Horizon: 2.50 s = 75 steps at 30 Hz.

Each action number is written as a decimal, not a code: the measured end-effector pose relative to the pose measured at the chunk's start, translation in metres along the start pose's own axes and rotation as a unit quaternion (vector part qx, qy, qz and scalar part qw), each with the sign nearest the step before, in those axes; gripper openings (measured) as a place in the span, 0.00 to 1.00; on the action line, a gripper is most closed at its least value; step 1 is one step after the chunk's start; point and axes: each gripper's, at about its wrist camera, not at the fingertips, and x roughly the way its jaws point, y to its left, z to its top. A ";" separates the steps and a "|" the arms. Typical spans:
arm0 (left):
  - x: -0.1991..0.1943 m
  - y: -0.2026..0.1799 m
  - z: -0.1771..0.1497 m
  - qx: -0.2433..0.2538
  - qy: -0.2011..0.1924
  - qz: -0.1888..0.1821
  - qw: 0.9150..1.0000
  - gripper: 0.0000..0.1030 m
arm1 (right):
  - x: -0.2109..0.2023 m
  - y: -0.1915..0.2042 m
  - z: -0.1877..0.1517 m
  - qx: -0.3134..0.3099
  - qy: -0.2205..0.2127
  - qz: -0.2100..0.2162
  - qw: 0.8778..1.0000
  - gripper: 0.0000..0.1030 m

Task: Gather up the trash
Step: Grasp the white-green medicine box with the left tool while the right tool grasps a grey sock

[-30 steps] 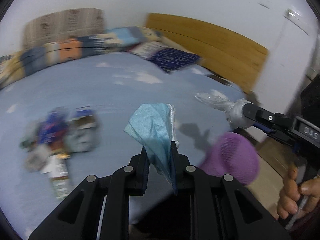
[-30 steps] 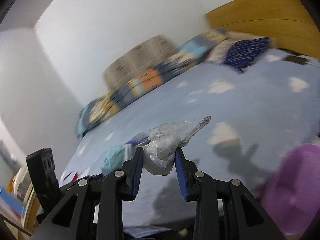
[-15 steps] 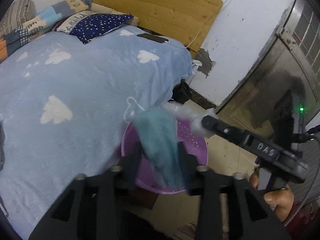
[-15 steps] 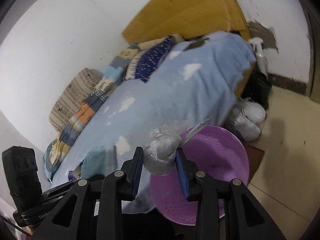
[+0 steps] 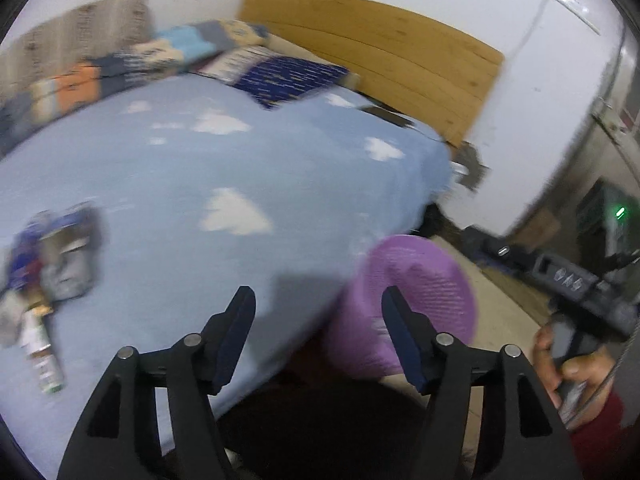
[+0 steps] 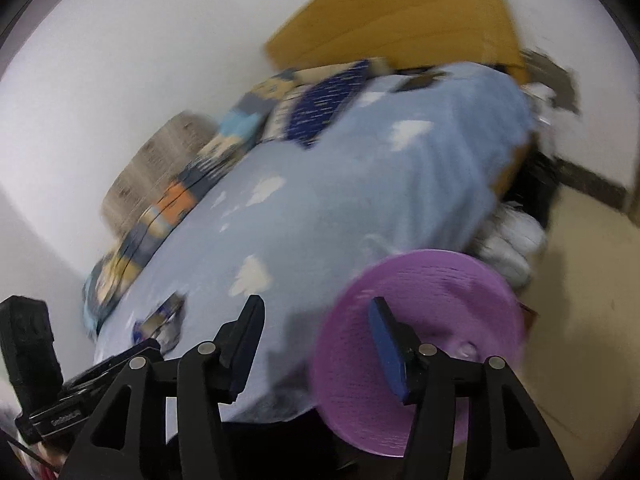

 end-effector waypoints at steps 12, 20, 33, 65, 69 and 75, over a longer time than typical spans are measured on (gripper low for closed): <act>-0.067 0.204 -0.073 -0.201 0.020 0.138 0.970 0.67 | 0.073 0.176 -0.020 -0.162 0.074 0.097 0.979 0.56; -0.040 0.285 -0.091 -0.299 0.054 0.168 0.938 0.67 | 0.139 0.237 -0.063 -0.202 0.133 0.113 0.964 0.56; -0.009 0.292 -0.079 -0.267 0.069 0.217 0.936 0.67 | 0.165 0.235 -0.069 -0.185 0.156 0.116 0.963 0.56; -0.072 0.292 -0.064 -0.239 -0.051 0.210 0.947 0.27 | 0.340 0.309 -0.101 -0.208 0.291 0.041 0.933 0.55; -0.078 0.288 -0.065 -0.235 -0.057 0.210 0.947 0.27 | 0.331 0.314 -0.104 -0.206 0.296 0.055 0.931 0.21; -0.082 0.284 -0.066 -0.229 -0.067 0.211 0.948 0.27 | 0.275 0.322 -0.101 -0.231 0.234 0.097 0.939 0.18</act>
